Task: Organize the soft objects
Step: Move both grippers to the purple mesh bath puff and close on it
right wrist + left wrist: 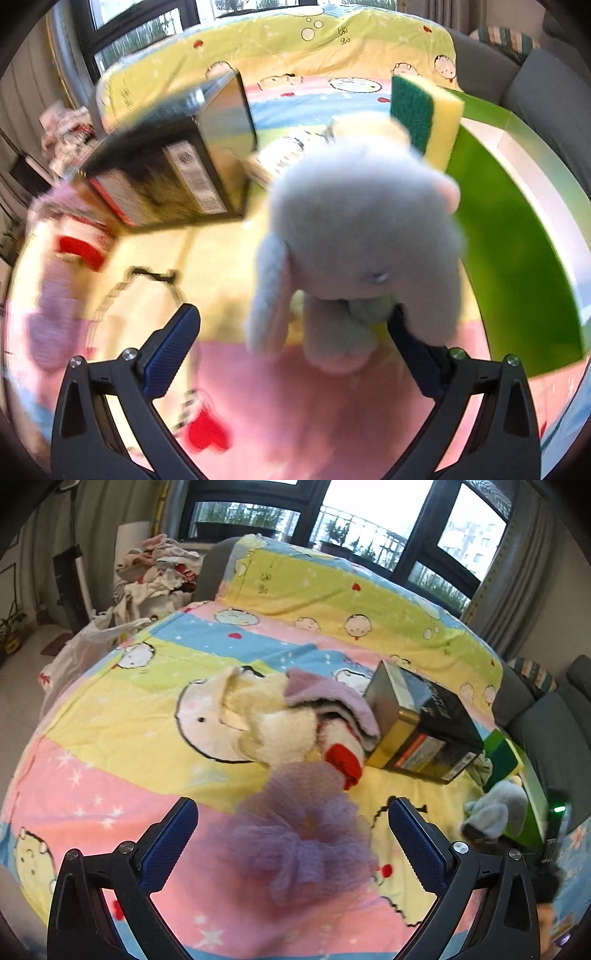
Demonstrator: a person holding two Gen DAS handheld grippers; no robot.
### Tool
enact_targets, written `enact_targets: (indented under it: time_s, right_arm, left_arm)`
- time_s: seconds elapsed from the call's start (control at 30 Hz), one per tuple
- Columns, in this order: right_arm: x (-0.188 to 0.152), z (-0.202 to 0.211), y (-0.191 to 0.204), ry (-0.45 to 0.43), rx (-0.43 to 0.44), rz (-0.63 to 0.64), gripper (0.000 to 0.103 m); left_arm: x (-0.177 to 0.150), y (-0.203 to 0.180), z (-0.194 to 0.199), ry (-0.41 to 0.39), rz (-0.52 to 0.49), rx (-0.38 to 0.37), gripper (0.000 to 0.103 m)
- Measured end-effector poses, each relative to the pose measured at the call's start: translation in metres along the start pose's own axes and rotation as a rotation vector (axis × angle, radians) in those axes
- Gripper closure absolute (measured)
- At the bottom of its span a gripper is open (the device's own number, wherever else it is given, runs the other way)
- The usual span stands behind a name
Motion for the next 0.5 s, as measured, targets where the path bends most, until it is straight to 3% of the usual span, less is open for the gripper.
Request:
enact_targets:
  time_s: [0.1, 0.2, 0.27, 0.4, 0.5]
  right_arm:
    - [0.005, 0.036, 0.012, -0.041, 0.106, 0.023, 0.002]
    - [0.009, 0.058, 0.027, -0.088, 0.149, 0.047, 0.003]
    - [0.014, 0.067, 0.043, -0.093, 0.209, 0.061, 0.007]
    - [0.015, 0.070, 0.084, -0.056, 0.287, 0.078, 0.039]
    - [0.008, 0.057, 0.127, 0.037, 0.375, 0.154, 0.044]
  left_arm:
    - [-0.005, 0.006, -0.004, 0.029, -0.012, 0.007, 0.002]
    - [-0.013, 0.013, -0.012, 0.076, 0.012, 0.011, 0.016]
    - [-0.021, 0.018, -0.019, 0.120, 0.044, -0.015, 0.017]
    - [-0.031, 0.025, -0.026, 0.187, 0.181, -0.129, 0.025]
    - [-0.037, 0.032, -0.033, 0.213, 0.225, -0.143, 0.026]
Point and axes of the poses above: each gripper's, at about its wrist camera, not at the fingertips, and z roughly against the way its jaws point, y to its left, x to its top, the point moved 3 cm from there along -z, roughly the way its jaws point, and after that the axes turned 11 degrees about -x, right-handed, at the moved point
